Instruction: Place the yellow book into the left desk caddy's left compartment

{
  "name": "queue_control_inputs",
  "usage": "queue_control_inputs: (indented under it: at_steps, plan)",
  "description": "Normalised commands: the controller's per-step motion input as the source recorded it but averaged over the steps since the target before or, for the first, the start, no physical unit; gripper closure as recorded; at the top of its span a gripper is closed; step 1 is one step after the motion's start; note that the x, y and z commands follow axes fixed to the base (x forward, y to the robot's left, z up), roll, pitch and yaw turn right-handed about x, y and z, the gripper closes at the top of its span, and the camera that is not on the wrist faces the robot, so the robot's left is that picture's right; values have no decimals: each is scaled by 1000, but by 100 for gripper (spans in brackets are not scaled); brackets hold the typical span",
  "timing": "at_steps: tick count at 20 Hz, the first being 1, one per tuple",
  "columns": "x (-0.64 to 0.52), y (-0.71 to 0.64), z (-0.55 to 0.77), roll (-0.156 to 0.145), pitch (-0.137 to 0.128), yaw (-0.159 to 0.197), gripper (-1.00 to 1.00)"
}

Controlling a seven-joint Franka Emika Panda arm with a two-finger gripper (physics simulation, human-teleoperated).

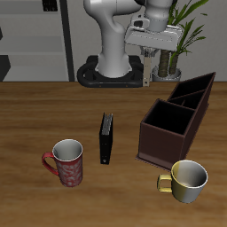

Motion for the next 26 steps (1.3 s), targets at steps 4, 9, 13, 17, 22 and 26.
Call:
queue_control_inputs:
  at_steps: [4, 9, 13, 17, 22, 26]
  plan:
    - [231, 397, -51, 37, 30, 14, 100]
    - [136, 315, -126, 64, 49, 16, 100]
    - [47, 361, -99, 56, 30, -6, 100]
    - [-12, 271, -16, 58, 15, -1, 100]
    - [100, 158, 101, 23, -15, -9, 100]
    - [112, 171, 59, 35, 3, -12, 100]
